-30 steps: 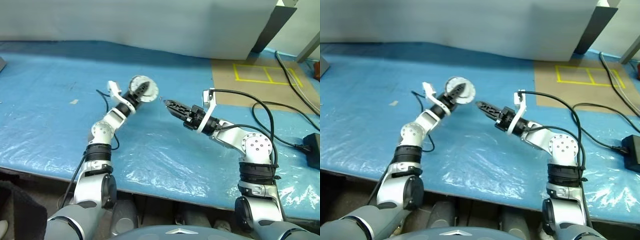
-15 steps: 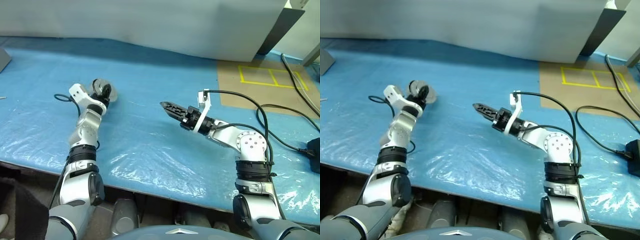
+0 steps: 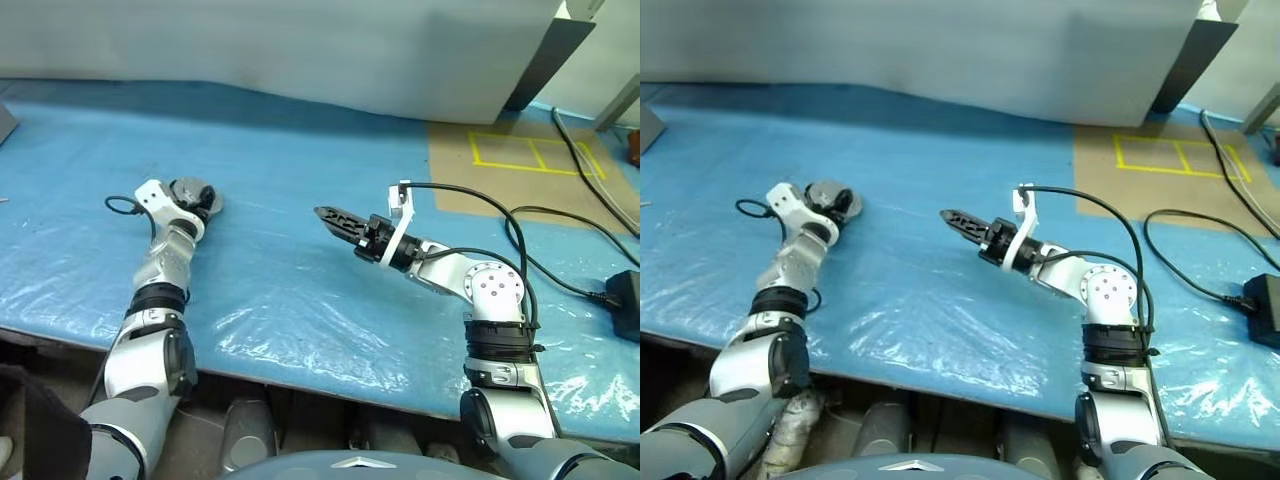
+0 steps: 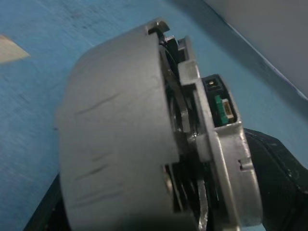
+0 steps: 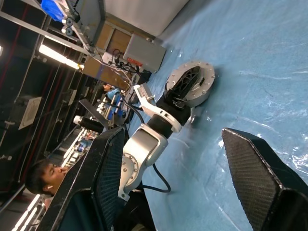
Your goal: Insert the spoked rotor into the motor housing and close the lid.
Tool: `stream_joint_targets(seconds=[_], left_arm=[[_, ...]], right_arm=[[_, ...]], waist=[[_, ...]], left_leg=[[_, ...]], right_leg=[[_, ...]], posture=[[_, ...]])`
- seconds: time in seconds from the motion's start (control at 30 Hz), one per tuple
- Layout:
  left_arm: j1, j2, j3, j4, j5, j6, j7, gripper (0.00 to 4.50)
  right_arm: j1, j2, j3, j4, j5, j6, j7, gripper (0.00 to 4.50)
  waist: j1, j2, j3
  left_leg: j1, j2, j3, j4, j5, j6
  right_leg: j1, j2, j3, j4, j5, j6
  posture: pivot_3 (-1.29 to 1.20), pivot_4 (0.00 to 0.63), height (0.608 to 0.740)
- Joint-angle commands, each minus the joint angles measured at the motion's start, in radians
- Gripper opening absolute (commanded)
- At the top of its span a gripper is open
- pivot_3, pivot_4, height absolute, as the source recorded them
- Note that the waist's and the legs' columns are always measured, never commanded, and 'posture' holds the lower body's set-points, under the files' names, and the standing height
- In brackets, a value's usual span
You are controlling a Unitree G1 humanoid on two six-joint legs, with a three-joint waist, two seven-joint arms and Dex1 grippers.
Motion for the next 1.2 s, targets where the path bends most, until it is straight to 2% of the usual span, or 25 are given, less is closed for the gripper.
stream_joint_targets(seconds=[0.03, 0.17, 0.33, 0.5, 0.7, 0.83, 1.0, 1.1, 1.2], left_arm=[[0.027, 0.077, 0.044, 0.050, 0.038, -0.067, 0.101, 3.82], [0.058, 0.131, 0.045, 0.086, 0.062, -0.087, 0.158, 3.82], [0.054, 0.130, 0.090, 0.098, -0.003, -0.023, 0.109, 3.82], [0.090, 0.034, 0.176, -0.096, -0.282, 0.327, -0.187, 3.82], [0.160, -0.039, 0.255, -0.262, -0.467, 0.521, -0.202, 3.82], [0.248, -0.057, 0.221, -0.396, -0.521, 0.661, -0.205, 3.82], [0.447, -0.055, 0.072, -0.687, -0.594, 0.924, -0.261, 3.82], [0.496, -0.042, -0.009, -0.821, -0.607, 0.972, -0.306, 3.82], [0.481, -0.055, -0.095, -0.925, -0.589, 0.961, -0.322, 3.82]], right_arm=[[-0.008, 0.003, 0.006, -0.037, -0.011, -0.004, 0.031, 3.38], [-0.013, 0.010, 0.008, -0.017, -0.040, -0.012, 0.051, 3.38], [-0.023, 0.015, 0.012, -0.002, -0.078, -0.012, 0.077, 3.38], [-0.028, 0.020, 0.021, 0.009, -0.122, -0.007, 0.098, 3.38], [-0.020, 0.018, 0.028, 0.001, -0.153, 0.006, 0.110, 3.38], [-0.015, 0.014, 0.026, -0.005, -0.165, 0.011, 0.109, 3.38], [-0.012, 0.022, 0.020, -0.003, -0.178, 0.007, 0.113, 3.38], [-0.014, 0.027, 0.017, -0.002, -0.185, 0.003, 0.118, 3.38], [-0.013, 0.024, 0.024, -0.018, -0.212, -0.020, 0.131, 3.38]], waist=[[-0.004, 0.000, 0.000], [-0.012, 0.000, 0.000], [-0.009, 0.001, 0.000], [0.015, 0.009, 0.001], [0.032, 0.010, 0.002], [0.028, 0.010, 0.002], [0.013, 0.010, 0.002], [0.012, 0.010, 0.003], [0.012, 0.010, 0.003]], left_leg=[[0.003, 0.000, 0.000, -0.002, 0.000, 0.000], [0.004, 0.000, 0.000, -0.005, 0.000, 0.000], [0.003, 0.000, 0.000, -0.007, 0.000, 0.000], [0.004, -0.001, 0.001, -0.006, 0.000, 0.000], [0.002, -0.005, 0.005, -0.006, 0.000, 0.000], [0.001, -0.007, 0.005, -0.008, 0.000, 0.000], [0.000, -0.008, 0.004, -0.011, 0.000, 0.000], [0.001, -0.007, 0.004, -0.011, 0.000, 0.000], [0.001, -0.007, 0.004, -0.011, 0.000, 0.000]], right_leg=[[0.002, 0.000, 0.000, -0.001, 0.000, 0.000], [0.003, 0.001, 0.000, -0.004, -0.001, -0.001], [0.004, 0.000, -0.001, -0.008, -0.001, -0.001], [0.004, -0.001, -0.002, -0.007, -0.001, -0.002], [0.005, -0.014, -0.003, -0.008, -0.003, -0.005], [0.005, -0.013, -0.004, -0.009, -0.001, -0.001], [0.004, -0.013, -0.005, -0.010, -0.002, 0.000], [0.004, -0.013, -0.005, -0.010, -0.002, 0.000], [0.004, -0.013, -0.005, -0.010, -0.002, 0.001]], posture=[[0.00, 0.150, 0.740], [0.00, 0.150, 0.740], [0.00, 0.150, 0.740], [0.00, 0.150, 0.740], [0.00, 0.150, 0.740], [0.00, 0.150, 0.740], [0.00, 0.150, 0.740], [0.00, 0.150, 0.740], [0.00, 0.150, 0.740]])
